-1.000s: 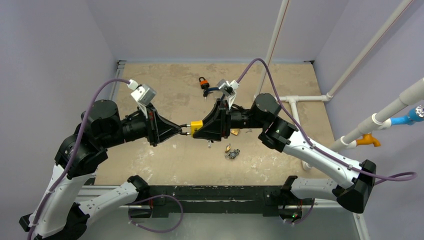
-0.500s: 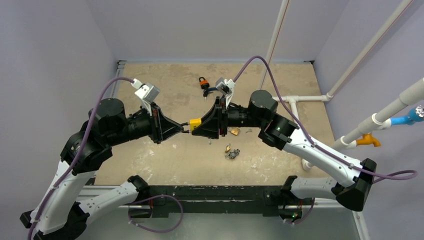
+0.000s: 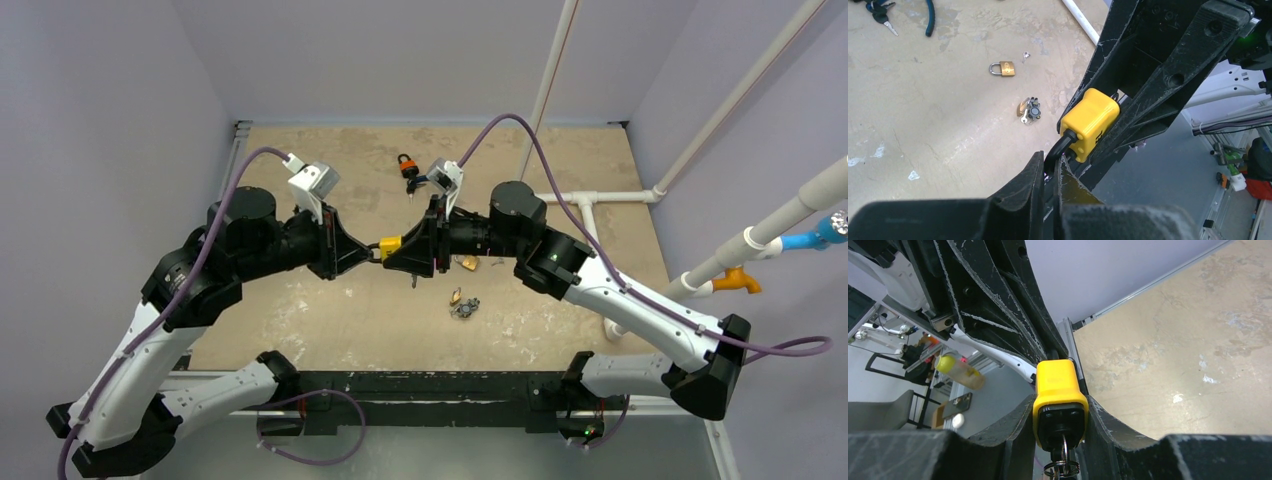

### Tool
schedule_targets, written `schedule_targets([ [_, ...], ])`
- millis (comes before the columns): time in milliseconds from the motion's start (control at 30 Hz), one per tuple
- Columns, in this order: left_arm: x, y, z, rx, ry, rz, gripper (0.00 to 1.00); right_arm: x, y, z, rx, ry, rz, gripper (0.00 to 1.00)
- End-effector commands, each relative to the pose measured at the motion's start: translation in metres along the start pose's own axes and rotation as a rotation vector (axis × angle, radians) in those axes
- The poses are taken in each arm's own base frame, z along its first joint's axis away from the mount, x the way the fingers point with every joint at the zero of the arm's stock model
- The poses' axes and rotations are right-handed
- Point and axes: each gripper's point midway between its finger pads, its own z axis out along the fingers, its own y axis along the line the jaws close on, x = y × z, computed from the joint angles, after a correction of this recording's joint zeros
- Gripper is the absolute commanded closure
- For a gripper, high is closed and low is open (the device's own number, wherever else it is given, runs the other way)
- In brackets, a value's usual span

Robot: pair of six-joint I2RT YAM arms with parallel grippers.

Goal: Lock with the key
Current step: Lock the lock.

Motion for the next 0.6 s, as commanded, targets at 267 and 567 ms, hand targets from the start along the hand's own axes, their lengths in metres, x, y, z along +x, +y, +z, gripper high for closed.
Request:
schedule_targets([
  [267, -0.048, -0.091, 0.008, 0.378, -0.099, 0.008, 1.0, -0.013, 0.033, 0.024, -0.128, -0.053, -0.09, 1.0],
  [567, -0.033, -0.061, 0.003, 0.227, -0.061, 0.034, 0.91, -0.022, 0.043, -0.006, -0.239, -0.114, -0.054, 1.0],
])
